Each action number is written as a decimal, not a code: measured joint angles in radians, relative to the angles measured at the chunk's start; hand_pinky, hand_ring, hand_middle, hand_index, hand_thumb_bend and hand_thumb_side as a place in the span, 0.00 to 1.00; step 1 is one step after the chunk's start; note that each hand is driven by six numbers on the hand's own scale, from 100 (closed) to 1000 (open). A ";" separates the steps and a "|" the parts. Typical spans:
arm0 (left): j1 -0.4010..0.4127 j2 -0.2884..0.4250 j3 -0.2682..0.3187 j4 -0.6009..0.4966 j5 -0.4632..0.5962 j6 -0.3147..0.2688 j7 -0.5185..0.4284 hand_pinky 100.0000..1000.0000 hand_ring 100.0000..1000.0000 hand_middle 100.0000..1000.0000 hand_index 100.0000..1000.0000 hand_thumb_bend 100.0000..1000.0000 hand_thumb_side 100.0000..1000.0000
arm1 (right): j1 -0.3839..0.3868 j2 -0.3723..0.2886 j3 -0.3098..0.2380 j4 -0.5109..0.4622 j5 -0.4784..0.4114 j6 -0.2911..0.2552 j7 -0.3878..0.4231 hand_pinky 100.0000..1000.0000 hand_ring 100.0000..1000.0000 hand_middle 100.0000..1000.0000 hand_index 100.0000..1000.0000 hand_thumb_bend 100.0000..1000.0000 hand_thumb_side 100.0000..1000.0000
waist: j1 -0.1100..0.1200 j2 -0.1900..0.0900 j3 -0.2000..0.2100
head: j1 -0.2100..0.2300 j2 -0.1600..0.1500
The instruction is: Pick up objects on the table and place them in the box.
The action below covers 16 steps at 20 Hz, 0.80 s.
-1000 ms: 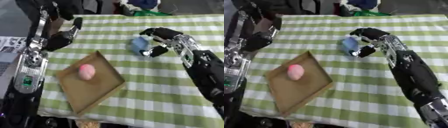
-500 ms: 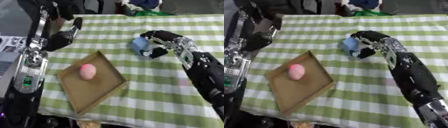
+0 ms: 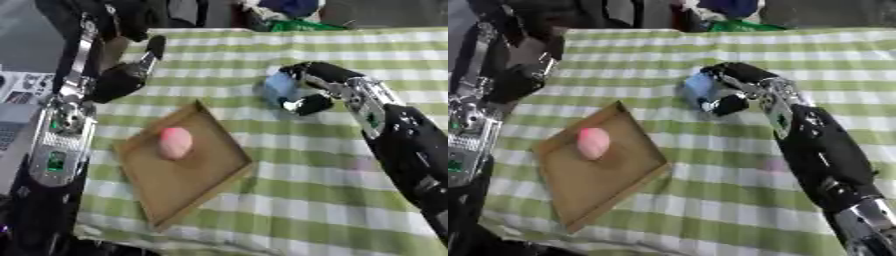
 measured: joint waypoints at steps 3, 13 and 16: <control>0.000 0.000 0.000 0.000 0.000 0.000 0.000 0.54 0.50 0.46 0.71 0.26 0.25 | 0.000 0.007 0.006 -0.003 -0.010 -0.003 -0.040 0.78 0.69 0.46 0.72 0.00 0.28 | 0.000 0.001 -0.001 | 0.000 0.000; 0.000 0.000 0.000 0.000 -0.001 0.002 0.002 0.54 0.50 0.46 0.71 0.26 0.25 | 0.000 0.007 0.033 -0.063 -0.053 -0.010 -0.173 0.75 0.63 0.29 0.58 0.00 0.11 | -0.004 0.001 -0.013 | 0.007 0.000; 0.000 0.000 0.000 0.000 -0.001 0.002 0.002 0.54 0.50 0.46 0.71 0.26 0.25 | 0.000 0.007 0.055 -0.103 -0.078 -0.020 -0.176 0.75 0.63 0.29 0.58 0.00 0.14 | -0.006 0.001 -0.013 | 0.007 0.000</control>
